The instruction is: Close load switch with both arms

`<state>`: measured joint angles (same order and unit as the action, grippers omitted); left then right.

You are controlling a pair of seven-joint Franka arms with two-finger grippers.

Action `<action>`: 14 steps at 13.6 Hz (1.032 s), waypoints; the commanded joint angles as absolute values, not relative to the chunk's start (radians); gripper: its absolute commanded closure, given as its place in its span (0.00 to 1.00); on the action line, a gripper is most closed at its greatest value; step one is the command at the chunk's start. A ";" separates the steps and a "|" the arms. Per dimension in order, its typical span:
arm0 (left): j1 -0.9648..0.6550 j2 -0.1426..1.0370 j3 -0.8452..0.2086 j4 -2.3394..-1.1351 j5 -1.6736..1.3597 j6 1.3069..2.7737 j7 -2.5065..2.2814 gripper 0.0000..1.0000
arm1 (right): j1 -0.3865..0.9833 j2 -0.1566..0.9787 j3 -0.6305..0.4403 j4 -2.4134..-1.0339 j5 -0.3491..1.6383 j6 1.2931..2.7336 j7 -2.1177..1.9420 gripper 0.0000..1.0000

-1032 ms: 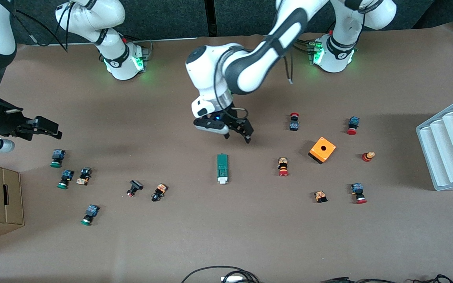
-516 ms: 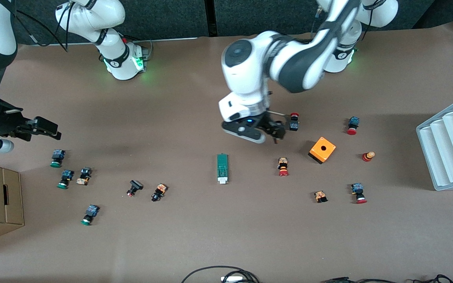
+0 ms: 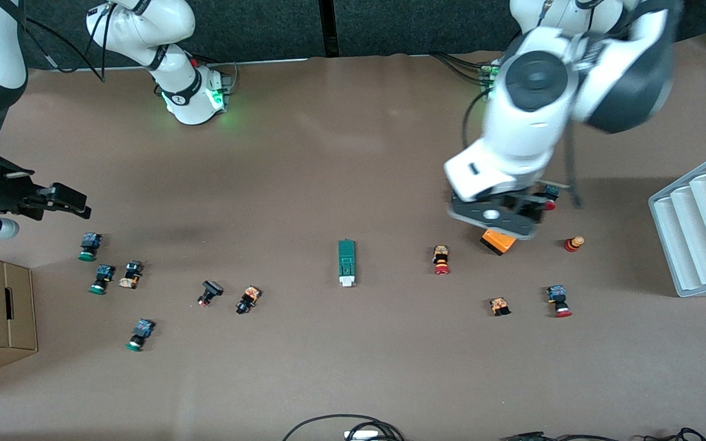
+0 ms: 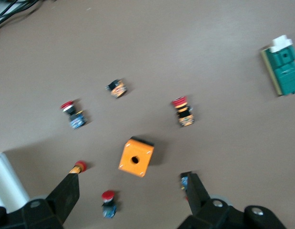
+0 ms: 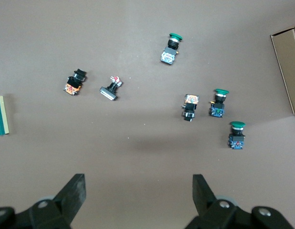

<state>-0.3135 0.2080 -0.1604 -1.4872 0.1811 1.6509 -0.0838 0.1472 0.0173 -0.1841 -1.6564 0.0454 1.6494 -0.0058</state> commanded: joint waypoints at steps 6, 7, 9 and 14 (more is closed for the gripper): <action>-0.172 0.143 -0.138 -1.511 0.067 1.617 -0.067 0.00 | 0.146 0.026 -0.183 -1.641 0.020 1.654 -0.002 0.00; -0.172 0.141 -0.126 -1.511 0.069 1.614 -0.066 0.00 | 0.146 0.026 -0.183 -1.641 0.020 1.651 -0.002 0.00; -0.172 0.140 -0.108 -1.511 0.069 1.605 -0.055 0.00 | 0.146 0.026 -0.183 -1.641 0.020 1.651 -0.002 0.00; -0.128 0.141 -0.104 -1.509 0.072 1.601 -0.049 0.00 | 0.140 0.026 -0.184 -1.641 0.020 1.651 -0.002 0.00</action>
<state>-0.1714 0.1668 -0.1001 -1.4898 0.0844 1.6114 -0.0678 0.1467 0.0176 -0.1844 -1.6564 0.0452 1.6494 -0.0052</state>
